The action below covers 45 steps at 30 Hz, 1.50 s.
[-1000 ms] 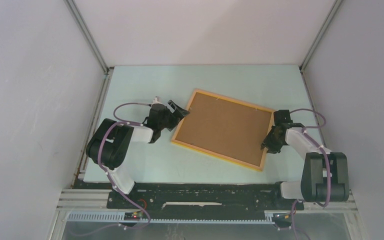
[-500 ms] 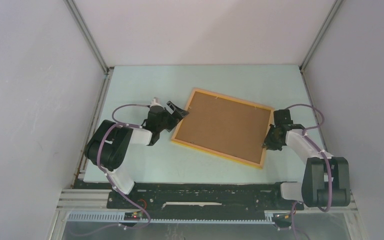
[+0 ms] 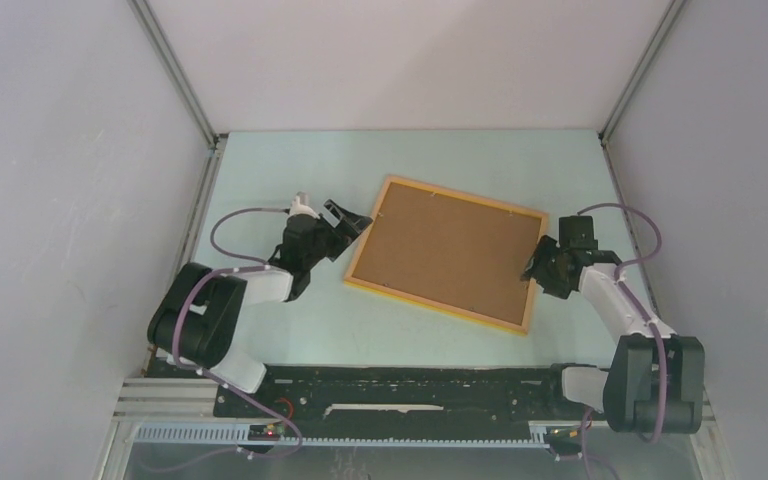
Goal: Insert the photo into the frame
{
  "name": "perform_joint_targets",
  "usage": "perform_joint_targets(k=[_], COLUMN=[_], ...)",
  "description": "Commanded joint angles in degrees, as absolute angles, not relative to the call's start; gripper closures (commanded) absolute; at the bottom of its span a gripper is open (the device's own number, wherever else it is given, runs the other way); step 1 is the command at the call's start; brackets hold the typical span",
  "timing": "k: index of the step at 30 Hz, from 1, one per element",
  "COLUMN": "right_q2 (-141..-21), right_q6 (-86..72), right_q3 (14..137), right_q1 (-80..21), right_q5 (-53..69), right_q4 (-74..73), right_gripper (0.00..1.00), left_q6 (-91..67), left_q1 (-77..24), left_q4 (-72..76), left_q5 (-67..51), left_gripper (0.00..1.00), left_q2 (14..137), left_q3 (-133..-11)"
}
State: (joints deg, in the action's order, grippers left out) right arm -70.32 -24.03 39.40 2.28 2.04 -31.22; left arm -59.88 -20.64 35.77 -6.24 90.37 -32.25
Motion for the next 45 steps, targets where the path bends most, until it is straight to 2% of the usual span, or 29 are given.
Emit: perform_joint_targets(k=[1,8,14,16,18,21,27,30,33,39,43,45], right_q2=[-66.93,-62.08,-53.14,-52.15,-52.93,-56.39,-62.16,-65.96,-66.20,-64.00,-62.80,-62.23], right_q6=[-25.62,-26.34,-27.70,-30.71,-30.72,-28.91,-32.74,-34.47,-36.38,-39.06,-40.09,-40.25], right_q3=[39.30,37.98,37.94,37.08,35.68,35.24,35.24,35.60,33.81,32.07,29.96,29.01], right_q1=[2.55,7.67,2.69,2.79,3.57,3.09,0.44,0.47,-0.71,-2.80,-2.77,-2.73], right_q5=[2.23,5.50,-5.90,-7.03,-2.65,1.67,-4.04,-1.82,1.83,-1.87,-1.83,-1.94], right_q4=[-31.64,-31.63,-32.33,-32.48,-30.54,-29.24,-29.37,-30.64,-29.27,-31.14,-31.22,-31.18], right_gripper=[0.31,0.12,0.01,0.00,0.00,0.00,0.00,0.18,0.23,0.35,0.48,0.50], left_q6=[-56.69,-50.89,-47.68,-45.98,-43.70,-42.07,-43.71,-42.11,-39.62,-35.23,-30.59,-28.49], left_q1=[-19.73,-18.72,-19.16,-20.32,-23.86,-31.28,-42.93,-47.03,-50.30,-56.45,-63.46,-66.16], left_q4=[36.62,20.08,7.34,2.91,-2.40,-9.74,-12.57,-11.77,-13.86,-14.07,-15.63,-16.53], left_q5=[-3.99,-2.47,-9.85,-12.04,-12.93,-9.27,-2.97,-1.49,1.42,6.16,10.10,11.00], left_gripper=[0.00,0.00,0.00,0.00,0.00,0.00,0.00,0.00,0.00,0.00,0.00,0.00], left_q2=[83.03,71.16,58.93,54.02,50.29,45.81,42.67,44.38,48.54,56.54,62.04,64.93], left_q3=[-30.11,-31.57,-30.05,-29.66,-30.26,-31.57,-31.00,-31.78,-34.79,-41.17,-47.62,-50.57])
